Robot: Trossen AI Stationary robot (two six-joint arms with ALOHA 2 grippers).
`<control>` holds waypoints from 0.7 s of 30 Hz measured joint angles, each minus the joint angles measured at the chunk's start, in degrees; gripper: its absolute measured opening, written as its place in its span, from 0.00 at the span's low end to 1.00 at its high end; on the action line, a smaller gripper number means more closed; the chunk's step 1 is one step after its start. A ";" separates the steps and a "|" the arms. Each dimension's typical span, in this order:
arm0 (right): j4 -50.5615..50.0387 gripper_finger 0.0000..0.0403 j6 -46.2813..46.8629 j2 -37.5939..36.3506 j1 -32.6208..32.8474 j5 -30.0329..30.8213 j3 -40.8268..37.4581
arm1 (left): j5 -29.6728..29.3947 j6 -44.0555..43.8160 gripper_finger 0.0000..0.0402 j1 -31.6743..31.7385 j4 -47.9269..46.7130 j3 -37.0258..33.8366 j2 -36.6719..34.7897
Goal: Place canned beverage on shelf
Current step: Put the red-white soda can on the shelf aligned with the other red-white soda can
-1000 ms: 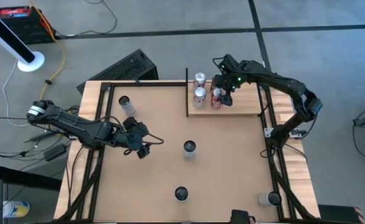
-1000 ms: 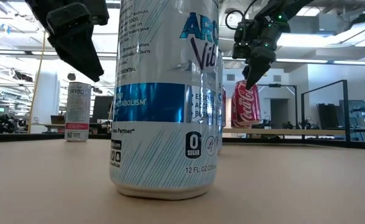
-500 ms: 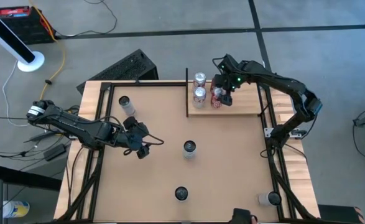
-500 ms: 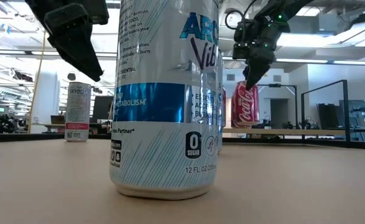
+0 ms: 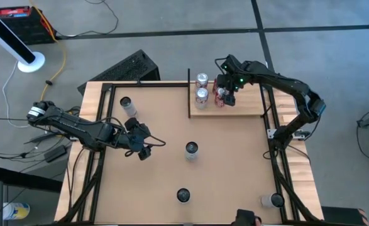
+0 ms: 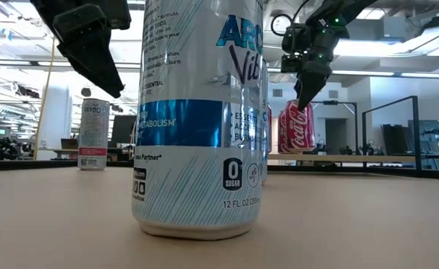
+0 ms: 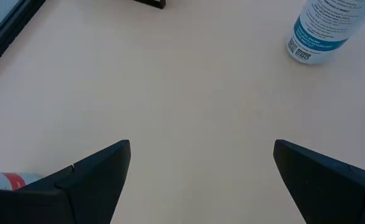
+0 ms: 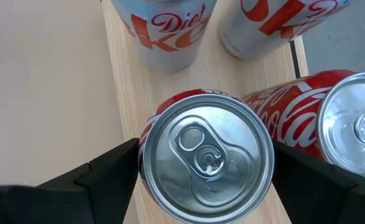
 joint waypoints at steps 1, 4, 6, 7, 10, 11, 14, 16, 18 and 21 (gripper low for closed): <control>0.00 0.89 0.02 0.00 0.00 0.11 0.00 | 0.01 0.02 0.95 0.00 0.00 0.00 0.00; -0.05 0.89 0.02 0.00 0.02 0.39 0.00 | 0.00 0.02 0.95 -0.01 0.00 0.00 0.00; -0.02 0.89 0.00 0.00 0.02 0.39 0.00 | 0.00 0.02 0.95 -0.02 0.00 0.00 0.02; 0.10 0.89 -0.06 0.00 0.02 0.39 0.00 | 0.00 0.02 0.95 0.00 0.00 0.00 0.01; 0.26 0.89 -0.26 0.00 0.02 0.39 0.00 | 0.00 0.02 0.95 -0.02 0.00 0.00 0.01; 0.25 0.89 -0.26 0.00 0.02 0.39 0.00 | 0.00 0.02 0.95 -0.01 0.00 0.00 0.02; 0.44 0.89 -0.28 0.00 0.02 0.39 0.00 | 0.00 0.02 0.95 0.00 0.00 0.00 0.02; 0.67 0.89 -0.39 0.00 0.02 0.39 0.00 | 0.00 0.02 0.95 -0.01 0.00 0.00 0.02; 0.86 0.89 -0.39 0.00 0.02 0.39 0.00 | 0.00 0.02 0.95 -0.02 0.00 0.00 0.02; 1.57 0.89 -0.14 0.00 0.02 0.39 0.00 | 0.00 0.02 0.95 -0.02 0.00 0.00 0.01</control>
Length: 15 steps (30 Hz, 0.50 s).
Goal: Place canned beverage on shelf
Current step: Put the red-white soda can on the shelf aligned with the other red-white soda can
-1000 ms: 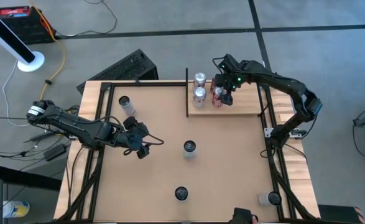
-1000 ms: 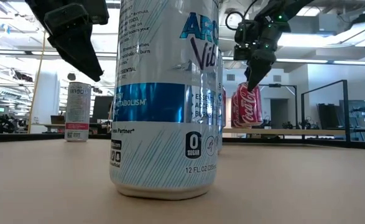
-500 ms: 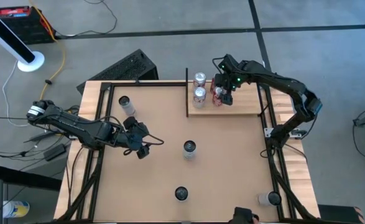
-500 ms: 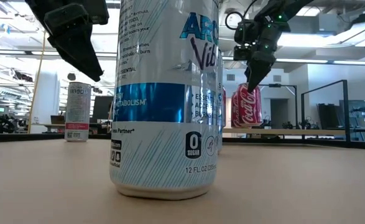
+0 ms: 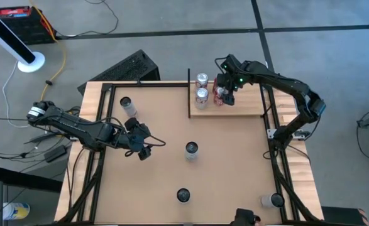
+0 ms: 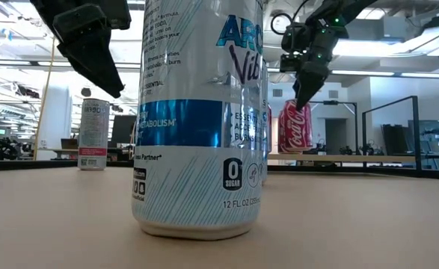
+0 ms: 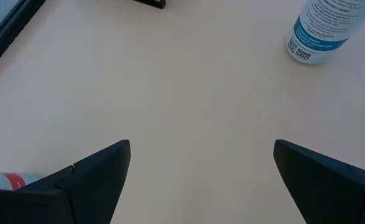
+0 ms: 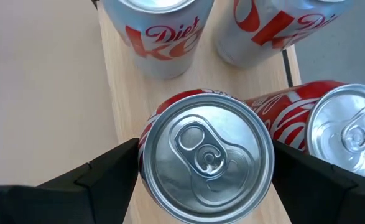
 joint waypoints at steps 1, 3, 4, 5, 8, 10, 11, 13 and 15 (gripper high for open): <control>0.00 0.89 0.41 0.00 0.00 -0.02 0.00 | 0.00 0.00 0.95 0.02 0.00 0.00 0.01; -0.04 0.89 0.61 0.00 0.00 -0.02 0.00 | 0.00 0.00 0.95 0.00 0.00 0.00 0.01; -0.10 0.89 0.60 0.00 0.00 -0.02 0.00 | 0.00 0.02 0.95 0.00 0.00 0.00 -0.01; -0.16 0.89 0.60 0.00 0.00 -0.02 0.00 | 0.00 0.02 0.95 0.00 0.00 0.00 0.01; -0.17 0.89 0.60 0.00 0.00 -0.02 0.00 | 0.00 0.02 0.95 0.00 0.00 0.00 0.01; -0.13 0.89 0.60 0.00 0.00 -0.04 0.00 | 0.00 0.02 0.95 0.02 0.00 0.00 0.01; -0.13 0.89 0.60 0.00 0.00 -0.04 0.00 | 0.00 0.02 0.95 0.00 0.00 0.00 0.01; -0.13 0.89 0.76 0.00 0.00 -0.06 0.00 | 0.00 0.02 0.95 0.00 0.00 0.00 0.01; -0.13 0.89 1.16 0.00 0.00 -0.07 0.00 | 0.00 0.02 0.95 0.00 0.00 0.00 0.00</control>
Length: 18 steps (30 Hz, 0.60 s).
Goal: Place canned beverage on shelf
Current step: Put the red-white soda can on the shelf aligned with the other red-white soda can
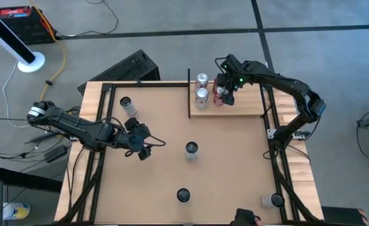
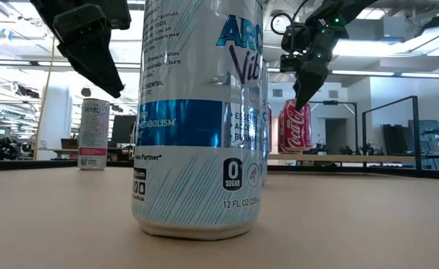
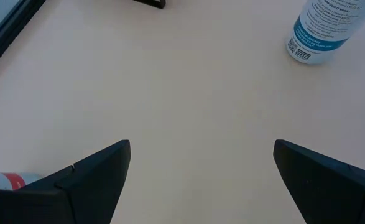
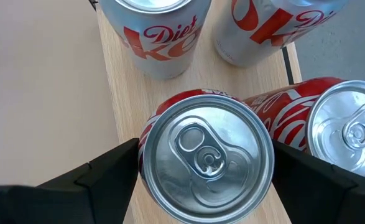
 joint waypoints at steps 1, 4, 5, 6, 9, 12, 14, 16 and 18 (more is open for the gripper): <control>0.00 0.89 0.12 0.00 0.00 0.00 0.00 | 0.00 -0.01 0.95 0.00 0.00 0.00 0.01; -0.02 0.89 0.20 0.00 0.00 -0.02 0.00 | 0.00 0.00 0.95 0.00 -0.01 0.00 0.01; -0.02 0.89 0.23 0.00 0.01 -0.02 0.00 | 0.00 0.00 0.95 0.00 0.00 0.00 0.01; -0.02 0.89 0.23 0.00 0.06 -0.02 0.00 | 0.00 -0.01 0.95 0.00 -0.01 0.00 0.01; -0.02 0.89 0.25 0.00 0.53 -0.02 0.00 | 0.00 0.00 0.95 0.01 0.00 0.00 0.01; 0.00 0.89 0.25 0.00 1.33 -0.05 0.00 | 0.00 0.00 0.95 0.00 0.00 0.00 0.01; 0.02 0.89 0.23 0.00 1.87 -0.04 0.00 | 0.00 0.00 0.95 0.00 -0.02 0.00 0.01; 0.00 0.89 0.23 0.00 2.40 -0.04 0.00 | 0.00 0.00 0.95 0.00 -0.02 0.00 0.01; 0.00 0.89 0.22 0.00 2.73 -0.04 0.00 | 0.00 -0.01 0.95 0.00 -0.01 0.00 0.01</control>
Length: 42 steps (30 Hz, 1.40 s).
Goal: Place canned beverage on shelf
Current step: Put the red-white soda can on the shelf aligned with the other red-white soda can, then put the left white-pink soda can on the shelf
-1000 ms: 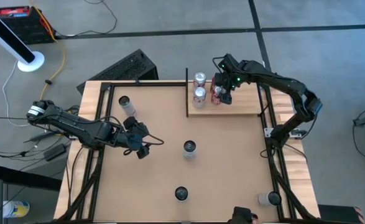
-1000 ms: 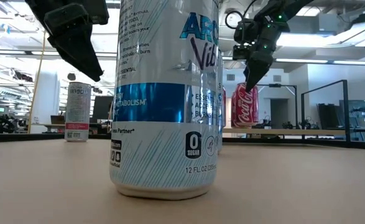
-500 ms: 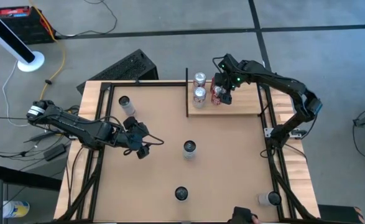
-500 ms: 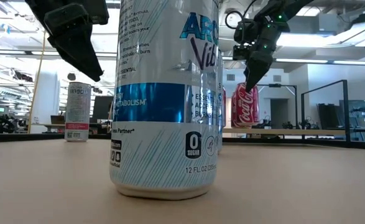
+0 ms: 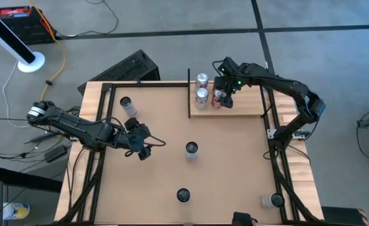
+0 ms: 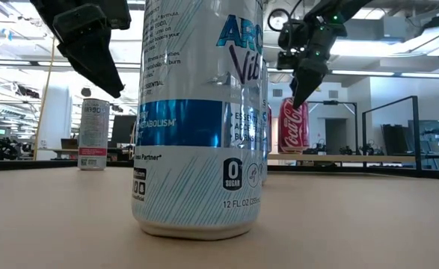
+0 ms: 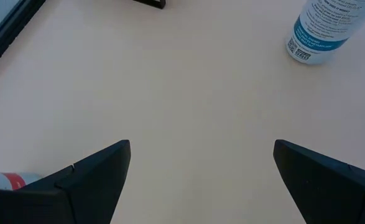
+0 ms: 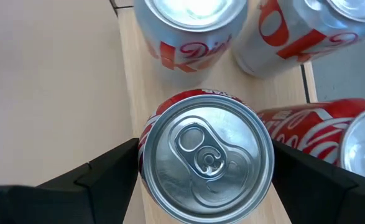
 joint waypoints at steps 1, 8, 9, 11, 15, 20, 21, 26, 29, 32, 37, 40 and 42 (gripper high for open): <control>0.00 0.89 0.00 0.00 -0.01 0.00 0.00 | 0.00 0.00 0.95 0.01 -0.01 0.00 0.00; 0.00 0.89 -0.01 0.00 -0.11 0.08 0.00 | 0.48 0.01 0.95 0.01 -0.01 0.00 0.00; -0.02 0.89 -0.01 0.00 -0.11 0.07 0.00 | 0.51 -0.01 0.95 0.02 -0.01 0.00 0.00; -0.02 0.89 -0.01 0.00 -0.11 0.23 0.00 | 0.50 -0.01 0.95 0.02 -0.01 0.00 0.00; 0.26 0.94 0.26 -0.04 -0.11 2.55 0.10 | 0.50 -0.01 0.95 0.00 -0.01 0.00 0.00; 0.13 0.98 0.30 -0.09 -0.15 4.13 0.09 | 0.50 -0.01 0.95 0.00 -0.01 0.00 0.00; 0.13 0.98 0.14 -0.09 -0.13 4.13 0.11 | 0.50 -0.01 0.95 0.00 -0.01 0.00 0.00; 0.05 0.98 -0.07 -0.09 -0.11 4.14 0.09 | 0.50 -0.01 0.95 0.01 -0.01 0.00 0.00; -1.68 0.99 -0.12 -0.15 0.51 4.64 0.19 | 0.89 -0.01 0.95 0.02 -0.01 0.00 0.00; -5.97 0.98 -0.19 -0.15 1.41 4.92 2.23 | 1.49 0.23 0.95 0.01 -0.01 0.00 0.00; -13.39 0.98 1.90 -0.24 3.16 6.74 7.28 | 3.58 3.38 0.95 1.19 0.49 0.47 0.02; -18.29 0.98 3.49 -0.24 4.25 7.80 11.20 | 1.64 3.62 0.95 2.54 0.14 2.89 0.02; -21.64 0.98 4.87 -0.24 4.95 7.76 14.00 | 0.06 3.68 0.95 3.47 -2.16 6.01 0.02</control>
